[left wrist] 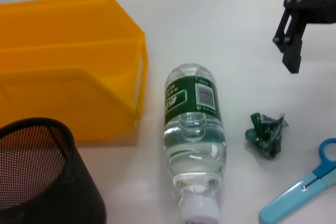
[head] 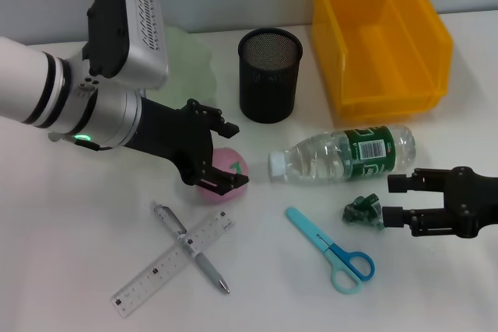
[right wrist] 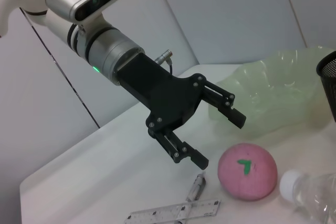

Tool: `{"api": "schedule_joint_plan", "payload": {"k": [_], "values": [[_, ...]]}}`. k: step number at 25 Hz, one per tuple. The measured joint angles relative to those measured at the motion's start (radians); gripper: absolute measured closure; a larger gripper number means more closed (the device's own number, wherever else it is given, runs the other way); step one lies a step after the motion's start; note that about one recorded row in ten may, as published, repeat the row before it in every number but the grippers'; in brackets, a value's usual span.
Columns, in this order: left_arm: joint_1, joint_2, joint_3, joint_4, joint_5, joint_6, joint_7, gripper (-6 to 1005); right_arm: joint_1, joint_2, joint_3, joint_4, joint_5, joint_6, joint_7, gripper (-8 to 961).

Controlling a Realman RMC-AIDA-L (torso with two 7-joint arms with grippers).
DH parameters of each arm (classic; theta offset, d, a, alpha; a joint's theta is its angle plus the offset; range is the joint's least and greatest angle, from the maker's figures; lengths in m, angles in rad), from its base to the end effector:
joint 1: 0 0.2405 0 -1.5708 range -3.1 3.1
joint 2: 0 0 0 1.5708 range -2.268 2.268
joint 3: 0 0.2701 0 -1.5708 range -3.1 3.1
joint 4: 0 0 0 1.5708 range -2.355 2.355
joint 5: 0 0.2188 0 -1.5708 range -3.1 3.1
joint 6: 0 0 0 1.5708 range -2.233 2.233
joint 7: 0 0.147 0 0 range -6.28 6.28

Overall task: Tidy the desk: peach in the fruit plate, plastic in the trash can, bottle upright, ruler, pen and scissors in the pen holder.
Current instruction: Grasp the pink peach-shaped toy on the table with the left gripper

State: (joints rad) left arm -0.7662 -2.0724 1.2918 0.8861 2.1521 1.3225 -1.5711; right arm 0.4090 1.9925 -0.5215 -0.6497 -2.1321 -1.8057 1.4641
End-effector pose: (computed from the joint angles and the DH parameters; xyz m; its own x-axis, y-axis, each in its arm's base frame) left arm -0.1639 0.4006 -0.0607 0.9987 -0.0457 -0.0239 -0.0484 -0.9903 -0.1305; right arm 0.3298 0.2851 0.0363 0.6935 -0.5153 -0.5034 -0.5982 -0.8013 -0.0038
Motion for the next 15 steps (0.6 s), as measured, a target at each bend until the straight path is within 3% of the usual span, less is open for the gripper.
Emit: {"api": "schedule_joint_plan", "payload": {"k": [15], "values": [[-0.005,-0.003,0.137,-0.014,0.036,-0.120,-0.060,248,-0.007,-0.004,0.002,0.000,0.000,-0.009,0.000,176]]}}
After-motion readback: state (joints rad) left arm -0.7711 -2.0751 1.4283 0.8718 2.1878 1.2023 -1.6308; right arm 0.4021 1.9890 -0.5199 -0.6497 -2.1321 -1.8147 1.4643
